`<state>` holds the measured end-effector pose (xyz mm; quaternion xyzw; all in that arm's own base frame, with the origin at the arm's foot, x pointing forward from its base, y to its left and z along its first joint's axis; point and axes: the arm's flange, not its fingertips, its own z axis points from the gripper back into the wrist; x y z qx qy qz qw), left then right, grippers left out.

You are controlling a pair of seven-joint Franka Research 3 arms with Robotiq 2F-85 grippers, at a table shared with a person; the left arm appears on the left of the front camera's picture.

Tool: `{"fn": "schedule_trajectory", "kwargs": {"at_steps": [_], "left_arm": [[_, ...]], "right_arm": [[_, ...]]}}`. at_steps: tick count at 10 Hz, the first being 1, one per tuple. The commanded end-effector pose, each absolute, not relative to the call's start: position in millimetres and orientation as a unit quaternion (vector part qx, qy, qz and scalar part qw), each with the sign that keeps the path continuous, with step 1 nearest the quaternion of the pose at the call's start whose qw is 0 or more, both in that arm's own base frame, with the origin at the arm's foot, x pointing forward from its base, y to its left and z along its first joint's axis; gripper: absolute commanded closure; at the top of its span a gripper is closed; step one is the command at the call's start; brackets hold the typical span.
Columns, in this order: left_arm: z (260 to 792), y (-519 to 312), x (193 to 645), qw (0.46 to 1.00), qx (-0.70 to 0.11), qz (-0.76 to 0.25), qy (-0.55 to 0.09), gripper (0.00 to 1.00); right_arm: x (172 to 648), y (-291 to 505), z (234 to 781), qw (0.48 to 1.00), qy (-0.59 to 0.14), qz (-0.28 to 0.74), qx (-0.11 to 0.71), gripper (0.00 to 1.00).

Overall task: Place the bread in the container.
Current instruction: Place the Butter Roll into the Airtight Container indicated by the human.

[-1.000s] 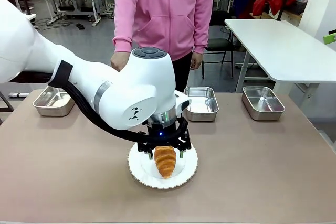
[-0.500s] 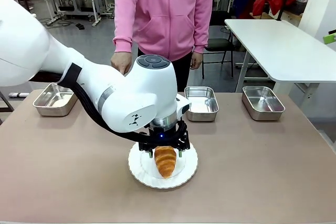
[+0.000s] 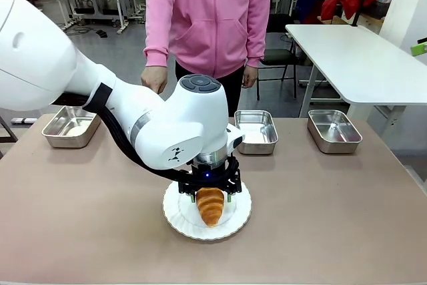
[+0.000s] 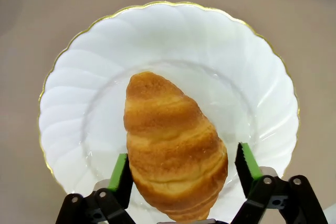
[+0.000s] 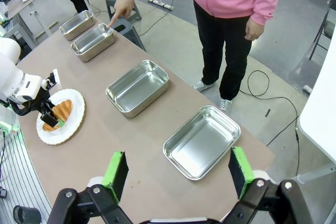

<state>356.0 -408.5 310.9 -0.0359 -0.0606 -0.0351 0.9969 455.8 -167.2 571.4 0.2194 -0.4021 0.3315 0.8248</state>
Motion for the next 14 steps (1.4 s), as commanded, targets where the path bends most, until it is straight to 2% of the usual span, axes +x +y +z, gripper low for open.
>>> {"fn": "schedule_trajectory", "kwargs": {"at_steps": [1,2,3,4,5,6,12,14], "left_arm": [[311,-416,358,0.998,-0.021,-0.025,-0.059,0.19],[311,-416,357,0.998,-0.018,-0.021,-0.058,0.33],[310,-415,356,0.998,-0.013,-0.017,-0.054,0.39],[310,-414,356,0.998,-0.011,-0.016,-0.055,0.36],[311,-414,355,0.998,-0.007,-0.023,-0.055,0.57],[309,-413,357,0.998,-0.016,-0.039,-0.037,0.4],[314,-410,356,0.998,-0.022,-0.033,-0.05,0.4],[331,-399,371,0.997,-0.036,-0.031,-0.066,0.4]], "right_arm": [[455,-166,573,0.821,-0.407,0.333,0.223,0.0],[455,-166,573,0.821,-0.407,0.333,0.223,0.0],[455,-166,573,0.821,-0.407,0.333,0.223,0.0],[455,-166,573,0.821,-0.407,0.333,0.223,0.0],[455,-166,573,0.821,-0.407,0.333,0.223,0.0],[455,-166,573,0.821,-0.407,0.333,0.223,0.0],[455,-166,573,0.821,-0.407,0.333,0.223,0.0],[455,-166,573,0.821,-0.407,0.333,0.223,0.0]]}}
